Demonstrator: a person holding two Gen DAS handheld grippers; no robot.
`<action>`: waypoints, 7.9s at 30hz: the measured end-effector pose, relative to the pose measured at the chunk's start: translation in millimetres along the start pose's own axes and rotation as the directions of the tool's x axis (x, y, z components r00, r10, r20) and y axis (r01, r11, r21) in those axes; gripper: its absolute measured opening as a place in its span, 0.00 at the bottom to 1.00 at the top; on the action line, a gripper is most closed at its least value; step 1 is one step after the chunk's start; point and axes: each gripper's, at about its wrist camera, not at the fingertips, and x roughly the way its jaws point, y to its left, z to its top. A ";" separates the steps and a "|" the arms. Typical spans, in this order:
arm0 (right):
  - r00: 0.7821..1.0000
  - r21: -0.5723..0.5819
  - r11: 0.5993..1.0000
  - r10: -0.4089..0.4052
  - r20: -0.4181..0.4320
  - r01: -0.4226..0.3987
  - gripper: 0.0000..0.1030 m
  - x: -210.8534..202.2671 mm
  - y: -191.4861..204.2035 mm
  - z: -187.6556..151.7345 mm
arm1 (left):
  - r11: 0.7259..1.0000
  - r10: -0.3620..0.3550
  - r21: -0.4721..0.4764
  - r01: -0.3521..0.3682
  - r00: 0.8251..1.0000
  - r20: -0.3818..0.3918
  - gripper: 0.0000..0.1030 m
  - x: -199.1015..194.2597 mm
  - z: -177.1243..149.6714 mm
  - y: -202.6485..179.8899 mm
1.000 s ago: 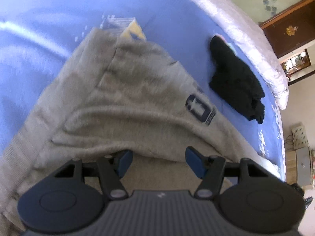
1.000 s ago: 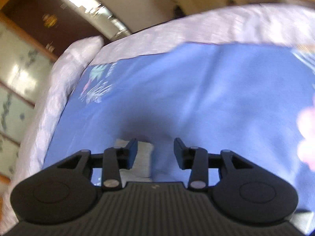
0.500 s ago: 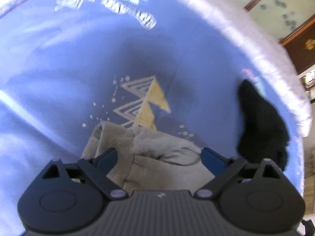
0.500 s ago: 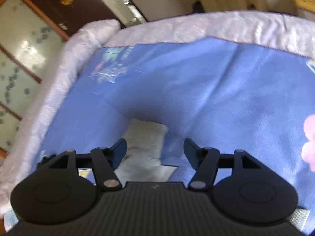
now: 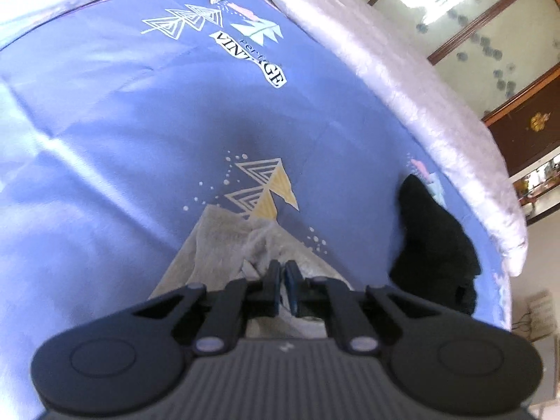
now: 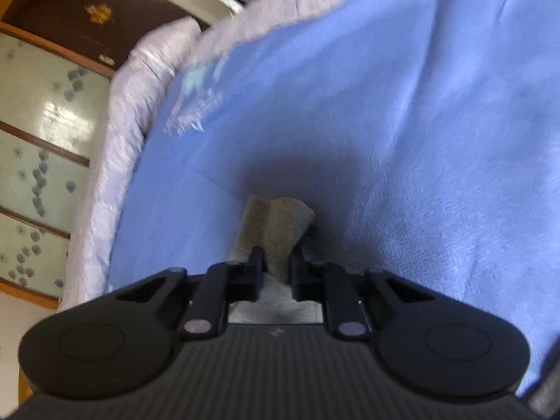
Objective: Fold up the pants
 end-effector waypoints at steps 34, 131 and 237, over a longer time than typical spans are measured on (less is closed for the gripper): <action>1.000 -0.165 0.986 -0.007 -0.019 0.003 0.49 -113.2 -12.6 -47.9 | 0.987 -0.046 -0.152 0.058 0.995 0.084 0.05 23.3 33.8 11.7; 0.966 -0.137 0.976 0.134 -0.219 -0.167 0.45 -170.1 -23.6 -142.7 | 0.986 -0.102 -0.138 0.091 0.992 -0.075 0.92 -99.9 -172.6 130.4; 0.993 -0.159 0.986 0.072 0.092 -0.057 0.48 48.0 82.7 -2.3 | 0.954 -0.132 -0.273 0.123 0.991 -0.014 0.92 88.9 40.2 8.4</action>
